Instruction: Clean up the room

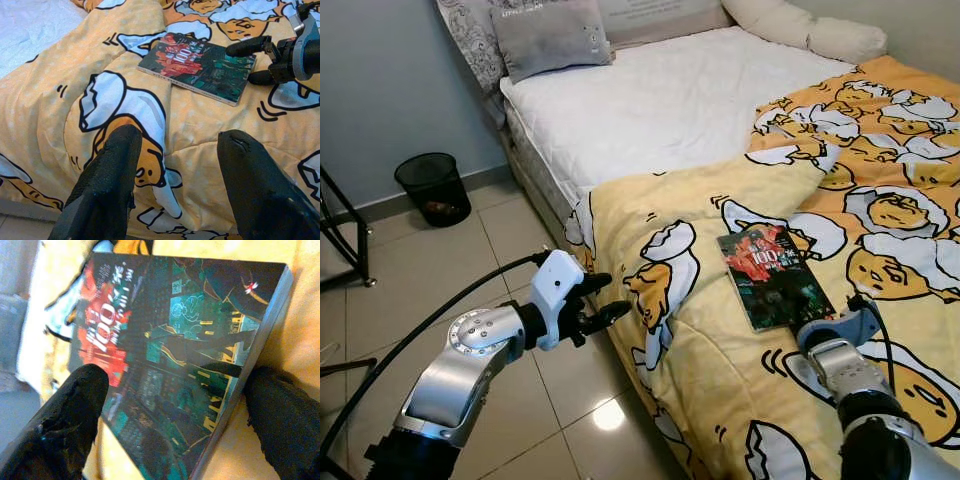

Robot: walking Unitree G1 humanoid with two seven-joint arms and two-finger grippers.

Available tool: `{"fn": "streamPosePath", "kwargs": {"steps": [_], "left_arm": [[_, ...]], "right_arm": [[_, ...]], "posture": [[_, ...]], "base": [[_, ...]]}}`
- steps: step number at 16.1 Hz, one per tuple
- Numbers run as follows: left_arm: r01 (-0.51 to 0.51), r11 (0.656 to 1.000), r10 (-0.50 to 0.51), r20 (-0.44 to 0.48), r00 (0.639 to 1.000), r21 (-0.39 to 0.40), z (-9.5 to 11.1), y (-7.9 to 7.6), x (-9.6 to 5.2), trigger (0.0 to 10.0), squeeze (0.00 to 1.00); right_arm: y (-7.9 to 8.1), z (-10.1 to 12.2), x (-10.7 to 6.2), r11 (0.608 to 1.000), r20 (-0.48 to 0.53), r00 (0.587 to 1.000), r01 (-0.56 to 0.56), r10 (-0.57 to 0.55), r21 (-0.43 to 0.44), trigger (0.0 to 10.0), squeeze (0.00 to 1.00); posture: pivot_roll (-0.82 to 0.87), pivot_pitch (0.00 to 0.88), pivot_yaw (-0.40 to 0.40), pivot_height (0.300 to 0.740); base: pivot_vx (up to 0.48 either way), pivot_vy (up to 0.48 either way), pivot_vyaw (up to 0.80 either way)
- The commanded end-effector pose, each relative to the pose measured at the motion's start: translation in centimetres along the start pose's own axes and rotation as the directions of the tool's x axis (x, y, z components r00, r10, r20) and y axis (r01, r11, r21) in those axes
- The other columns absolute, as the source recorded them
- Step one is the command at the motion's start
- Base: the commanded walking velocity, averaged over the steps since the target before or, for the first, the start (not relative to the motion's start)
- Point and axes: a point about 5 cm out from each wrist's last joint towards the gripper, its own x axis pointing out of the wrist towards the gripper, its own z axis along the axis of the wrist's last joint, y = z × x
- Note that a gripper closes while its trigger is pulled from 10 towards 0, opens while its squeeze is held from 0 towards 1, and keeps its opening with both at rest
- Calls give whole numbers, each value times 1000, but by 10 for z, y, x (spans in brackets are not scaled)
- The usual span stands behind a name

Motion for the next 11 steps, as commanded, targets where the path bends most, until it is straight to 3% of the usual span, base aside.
{"fn": "streamPosePath", "kwargs": {"steps": [1,7,11], "left_arm": [[-11,1000,11,-5,1000,11,1,0,-1,10000,0],[-14,1000,14,-19,1000,20,0,1,-4,10000,0],[-11,1000,12,-24,1000,29,0,0,-4,10000,0]], "right_arm": [[16,-6,4,997,-3,998,-67,67,42,10000,0],[17,-5,5,986,61,994,-102,94,134,10000,0],[10,-19,4,999,-23,999,-28,29,45,10000,0]], "posture": [[-44,0,67,740],[-37,0,68,740],[-28,0,66,740]], "base": [[0,0,0],[0,0,0],[0,0,0]]}}
